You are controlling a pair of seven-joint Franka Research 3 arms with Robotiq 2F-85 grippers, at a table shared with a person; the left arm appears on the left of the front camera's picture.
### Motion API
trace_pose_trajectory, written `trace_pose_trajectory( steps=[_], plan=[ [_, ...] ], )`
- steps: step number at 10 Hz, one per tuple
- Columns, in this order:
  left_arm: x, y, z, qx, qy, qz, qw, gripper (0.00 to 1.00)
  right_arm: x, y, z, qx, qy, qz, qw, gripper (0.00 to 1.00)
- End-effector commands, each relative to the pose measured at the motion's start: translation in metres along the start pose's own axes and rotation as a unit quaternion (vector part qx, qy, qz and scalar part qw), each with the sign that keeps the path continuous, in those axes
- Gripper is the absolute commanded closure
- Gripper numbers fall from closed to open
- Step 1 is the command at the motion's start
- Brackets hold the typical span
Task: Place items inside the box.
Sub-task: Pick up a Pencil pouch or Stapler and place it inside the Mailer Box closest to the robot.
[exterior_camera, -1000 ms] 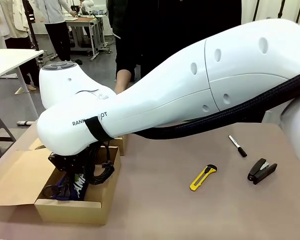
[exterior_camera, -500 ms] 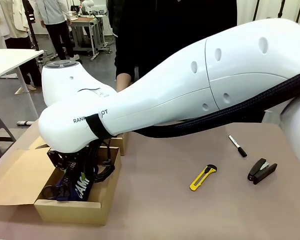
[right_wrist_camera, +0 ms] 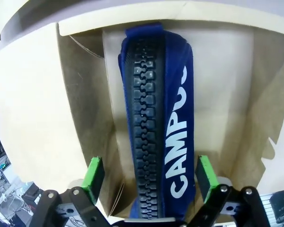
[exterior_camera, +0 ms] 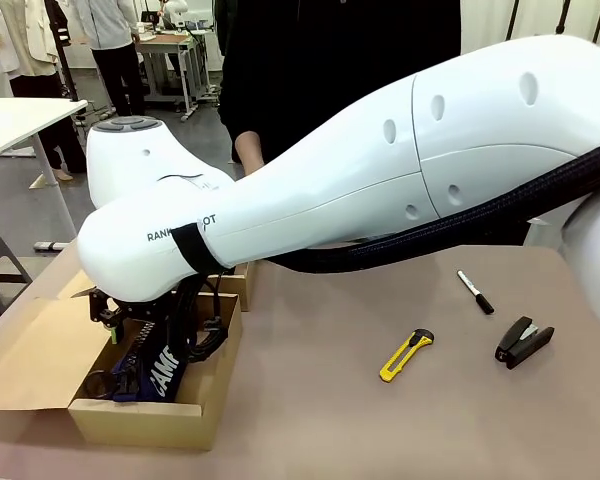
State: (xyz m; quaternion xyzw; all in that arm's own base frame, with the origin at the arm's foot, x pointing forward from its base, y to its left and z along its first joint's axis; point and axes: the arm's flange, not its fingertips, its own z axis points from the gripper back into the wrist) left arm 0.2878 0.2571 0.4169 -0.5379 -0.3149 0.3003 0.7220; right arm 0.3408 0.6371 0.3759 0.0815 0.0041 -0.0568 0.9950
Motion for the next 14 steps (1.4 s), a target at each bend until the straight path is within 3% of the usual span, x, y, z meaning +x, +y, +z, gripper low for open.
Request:
trace_pose_trajectory(
  steps=[1, 3, 5, 6, 8, 9, 10, 11, 12, 14],
  plan=[
    [-0.001, 0.0, 0.001, -0.009, -0.001, -0.004, 1.0, 0.0, -0.006, -0.008, 0.001, 0.01, -0.006, 0.001, 1.0, 0.0],
    [-0.001, 0.0, 0.001, -0.009, -0.001, -0.004, 1.0, 0.0, -0.008, -0.008, 0.004, 0.013, -0.006, 0.007, 1.0, 0.0],
    [-0.001, 0.0, 0.001, -0.009, -0.001, -0.004, 1.0, 0.0, -0.013, -0.039, 0.039, 0.05, 0.013, 0.035, 0.998, 0.0],
    [-0.001, 0.0, 0.001, -0.009, -0.001, -0.004, 1.0, 0.0, -0.015, -0.079, 0.074, 0.09, 0.019, 0.032, 0.995, 0.0],
    [-0.001, 0.0, 0.001, -0.009, -0.001, -0.004, 1.0, 0.0, -0.034, -0.179, 0.139, 0.169, -0.031, -0.033, 0.985, 0.0],
    [-0.001, 0.0, 0.001, -0.009, -0.001, -0.004, 1.0, 0.0, -0.054, -0.23, 0.161, 0.212, -0.066, -0.057, 0.973, 0.0],
    [-0.001, 0.0, 0.001, -0.009, -0.001, -0.004, 1.0, 0.0, -0.071, -0.258, 0.165, 0.242, -0.089, -0.093, 0.962, 0.0],
    [-0.001, 0.0, 0.001, -0.009, -0.001, -0.004, 1.0, 0.0, -0.081, -0.262, 0.156, 0.228, -0.104, -0.156, 0.955, 0.0],
    [-0.001, 0.0, 0.001, -0.009, -0.001, -0.004, 1.0, 0.0, -0.022, -0.178, 0.166, 0.197, -0.065, -0.092, 0.974, 0.0],
    [-0.001, 0.0, 0.001, -0.009, -0.001, -0.004, 1.0, 0.0, -0.022, -0.178, 0.166, 0.197, -0.065, -0.092, 0.974, 0.0]
  ],
)
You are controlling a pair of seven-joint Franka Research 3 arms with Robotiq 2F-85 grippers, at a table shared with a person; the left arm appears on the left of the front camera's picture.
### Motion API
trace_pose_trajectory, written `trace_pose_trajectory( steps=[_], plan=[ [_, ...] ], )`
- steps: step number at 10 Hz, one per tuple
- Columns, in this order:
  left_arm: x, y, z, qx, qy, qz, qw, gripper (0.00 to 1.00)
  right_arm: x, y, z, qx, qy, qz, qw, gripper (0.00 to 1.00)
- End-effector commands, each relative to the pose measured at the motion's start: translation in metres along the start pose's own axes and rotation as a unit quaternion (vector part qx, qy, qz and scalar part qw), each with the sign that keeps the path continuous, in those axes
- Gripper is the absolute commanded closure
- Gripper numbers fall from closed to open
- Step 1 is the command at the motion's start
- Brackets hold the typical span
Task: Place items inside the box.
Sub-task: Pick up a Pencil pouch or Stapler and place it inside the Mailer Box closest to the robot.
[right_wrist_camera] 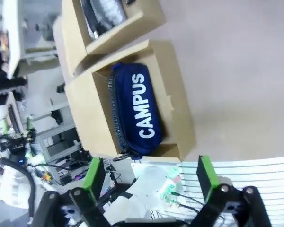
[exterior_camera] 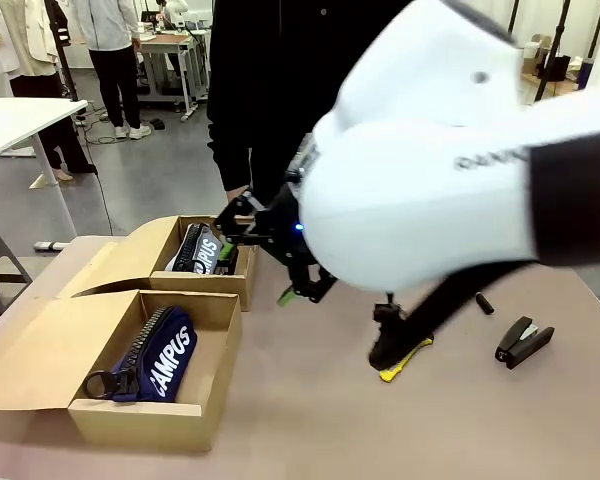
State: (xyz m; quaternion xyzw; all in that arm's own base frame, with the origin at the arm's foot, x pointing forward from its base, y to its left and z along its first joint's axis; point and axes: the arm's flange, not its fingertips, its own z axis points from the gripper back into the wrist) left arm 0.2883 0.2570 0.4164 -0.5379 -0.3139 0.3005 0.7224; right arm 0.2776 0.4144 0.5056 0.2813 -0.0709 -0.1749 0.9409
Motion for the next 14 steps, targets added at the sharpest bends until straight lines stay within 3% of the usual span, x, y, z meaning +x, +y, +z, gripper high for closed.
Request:
trace_pose_trajectory(
  steps=[1, 2, 3, 4, 5, 7, 9, 11, 13, 14],
  plan=[
    [-0.001, 0.0, 0.001, -0.01, -0.002, -0.005, 1.0, 0.0, 0.011, 0.028, -0.012, -0.011, 0.011, 0.021, 1.0, 0.0],
    [-0.001, 0.0, 0.001, -0.01, -0.002, -0.005, 1.0, 0.0, 0.0, 0.0, 0.0, 0.0, 0.0, 0.0, 1.0, 0.0],
    [-0.001, 0.0, 0.001, -0.01, -0.002, -0.005, 1.0, 0.0, 0.032, -0.008, 0.004, 0.018, 0.075, 0.01, 0.997, 0.0],
    [-0.001, 0.0, 0.001, -0.01, -0.002, -0.005, 1.0, 0.0, 0.072, -0.031, 0.019, 0.001, 0.096, -0.023, 0.995, 0.0],
    [-0.001, 0.0, 0.001, -0.01, -0.002, -0.005, 1.0, 0.0, 0.107, -0.06, 0.04, 0.024, 0.119, -0.053, 0.991, 0.0],
    [-0.001, 0.0, 0.001, -0.01, -0.002, -0.005, 1.0, 0.0, 0.133, -0.122, 0.105, 0.146, 0.174, -0.089, 0.97, 0.0],
    [-0.001, 0.0, 0.001, -0.01, -0.002, -0.005, 1.0, 0.0, 0.12, -0.189, 0.171, 0.234, 0.15, -0.1, 0.955, 0.0],
    [-0.001, 0.0, 0.001, -0.01, -0.002, -0.005, 1.0, 0.0, 0.117, -0.287, 0.225, 0.332, 0.094, -0.138, 0.928, 0.0],
    [-0.001, 0.0, 0.001, -0.01, -0.002, -0.005, 1.0, 0.0, 0.123, -0.37, 0.236, 0.395, 0.054, -0.173, 0.901, 0.0],
    [-0.001, 0.0, 0.001, -0.01, -0.002, -0.005, 1.0, 0.0, 0.131, -0.404, 0.23, 0.427, 0.057, -0.201, 0.88, 0.0]
  ],
)
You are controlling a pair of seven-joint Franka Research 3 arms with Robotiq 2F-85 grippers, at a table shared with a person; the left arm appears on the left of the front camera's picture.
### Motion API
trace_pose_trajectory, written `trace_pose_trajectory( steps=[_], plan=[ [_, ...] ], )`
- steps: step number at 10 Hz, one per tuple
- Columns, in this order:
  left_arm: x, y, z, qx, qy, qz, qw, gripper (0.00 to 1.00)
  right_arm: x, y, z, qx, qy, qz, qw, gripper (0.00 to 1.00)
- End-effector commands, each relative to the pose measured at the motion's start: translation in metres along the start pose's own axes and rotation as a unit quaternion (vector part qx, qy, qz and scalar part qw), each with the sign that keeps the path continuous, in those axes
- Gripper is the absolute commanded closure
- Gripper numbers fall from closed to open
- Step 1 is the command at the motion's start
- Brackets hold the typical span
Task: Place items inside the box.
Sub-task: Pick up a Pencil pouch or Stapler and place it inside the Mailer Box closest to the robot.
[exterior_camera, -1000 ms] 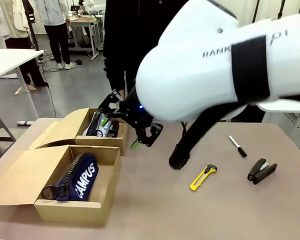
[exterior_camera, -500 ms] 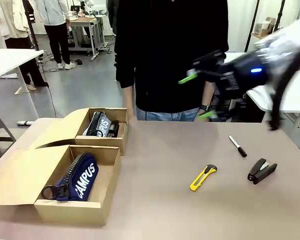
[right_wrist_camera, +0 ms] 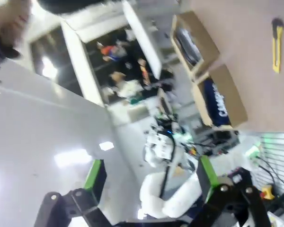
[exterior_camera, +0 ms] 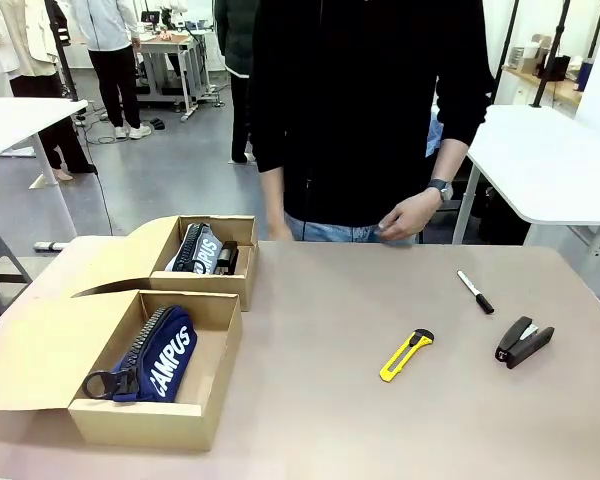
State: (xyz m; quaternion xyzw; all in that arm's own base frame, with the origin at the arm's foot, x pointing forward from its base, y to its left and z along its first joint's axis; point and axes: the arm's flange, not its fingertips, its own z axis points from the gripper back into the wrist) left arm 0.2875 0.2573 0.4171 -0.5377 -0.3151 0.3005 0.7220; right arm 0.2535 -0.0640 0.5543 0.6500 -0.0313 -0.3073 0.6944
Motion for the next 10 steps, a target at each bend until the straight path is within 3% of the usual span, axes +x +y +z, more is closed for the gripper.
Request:
trace_pose_trajectory(
  steps=[1, 2, 4, 5, 6, 10],
  plan=[
    [-0.001, 0.0, 0.0, -0.01, -0.001, -0.004, 1.0, 0.0, 0.03, -0.11, 0.013, 0.061, 0.014, -0.06, 0.996, 0.0],
    [-0.001, 0.0, 0.0, -0.01, -0.001, -0.004, 1.0, 0.0, 0.045, -0.145, 0.019, 0.072, 0.015, -0.082, 0.994, 0.0],
    [-0.001, 0.0, 0.0, -0.01, -0.001, -0.004, 1.0, 0.0, 0.054, -0.2, 0.015, 0.061, 0.016, -0.066, 0.996, 0.0],
    [-0.001, 0.0, 0.0, -0.01, -0.001, -0.004, 1.0, 0.0, 0.051, -0.21, 0.004, 0.043, 0.006, -0.03, 0.999, 0.0],
    [-0.001, 0.0, 0.0, -0.01, -0.001, -0.004, 1.0, 0.0, 0.102, -0.12, 0.068, 0.078, 0.004, -0.091, 0.993, 0.0],
    [-0.001, 0.0, 0.0, -0.01, -0.001, -0.004, 1.0, 0.0, 0.102, -0.12, 0.068, 0.078, 0.004, -0.091, 0.993, 0.0]
  ],
)
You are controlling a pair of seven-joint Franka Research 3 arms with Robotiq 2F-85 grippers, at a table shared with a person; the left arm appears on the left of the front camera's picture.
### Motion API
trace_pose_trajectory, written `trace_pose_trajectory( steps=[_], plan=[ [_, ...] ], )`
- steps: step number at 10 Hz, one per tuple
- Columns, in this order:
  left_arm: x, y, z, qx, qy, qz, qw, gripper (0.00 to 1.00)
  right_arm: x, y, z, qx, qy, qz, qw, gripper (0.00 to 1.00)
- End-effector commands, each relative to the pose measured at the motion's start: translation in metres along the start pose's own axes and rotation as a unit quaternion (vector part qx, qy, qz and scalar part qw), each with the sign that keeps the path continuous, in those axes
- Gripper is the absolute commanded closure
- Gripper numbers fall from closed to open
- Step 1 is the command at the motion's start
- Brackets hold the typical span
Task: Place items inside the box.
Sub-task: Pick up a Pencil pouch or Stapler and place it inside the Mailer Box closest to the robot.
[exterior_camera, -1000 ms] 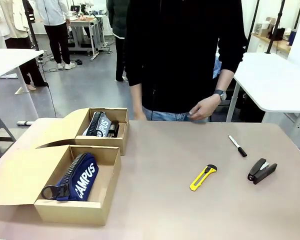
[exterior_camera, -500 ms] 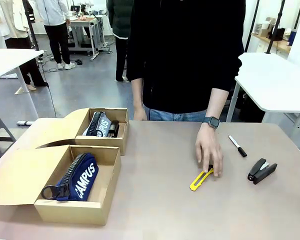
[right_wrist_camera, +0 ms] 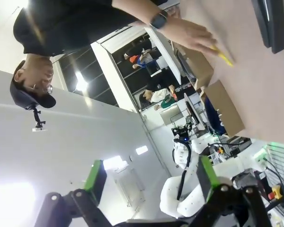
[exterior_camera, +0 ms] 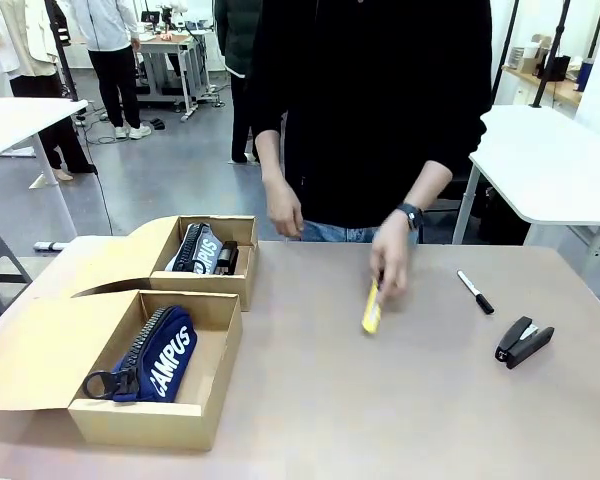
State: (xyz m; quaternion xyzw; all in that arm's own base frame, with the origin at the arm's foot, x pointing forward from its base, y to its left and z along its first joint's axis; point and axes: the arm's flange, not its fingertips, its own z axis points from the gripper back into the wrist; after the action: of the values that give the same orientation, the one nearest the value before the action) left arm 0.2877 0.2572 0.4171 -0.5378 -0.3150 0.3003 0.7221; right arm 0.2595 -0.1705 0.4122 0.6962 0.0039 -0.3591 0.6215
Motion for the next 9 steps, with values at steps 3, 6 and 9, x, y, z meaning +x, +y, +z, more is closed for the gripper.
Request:
trace_pose_trajectory(
  steps=[3, 6, 9],
  plan=[
    [-0.0012, 0.0002, 0.0006, -0.01, -0.001, -0.004, 1.0, 0.0, -0.0041, 0.0044, -0.0021, 0.01, 0.001, -0.009, 1.0, 0.0],
    [-0.0012, 0.0002, 0.0006, -0.01, -0.001, -0.004, 1.0, 0.0, -0.0041, 0.0044, -0.0021, 0.01, 0.001, -0.009, 1.0, 0.0],
    [-0.0012, 0.0002, 0.0006, -0.01, -0.001, -0.004, 1.0, 0.0, -0.0003, 0.001, -0.0015, 0.0, -0.001, -0.002, 1.0, 0.0]
  ],
)
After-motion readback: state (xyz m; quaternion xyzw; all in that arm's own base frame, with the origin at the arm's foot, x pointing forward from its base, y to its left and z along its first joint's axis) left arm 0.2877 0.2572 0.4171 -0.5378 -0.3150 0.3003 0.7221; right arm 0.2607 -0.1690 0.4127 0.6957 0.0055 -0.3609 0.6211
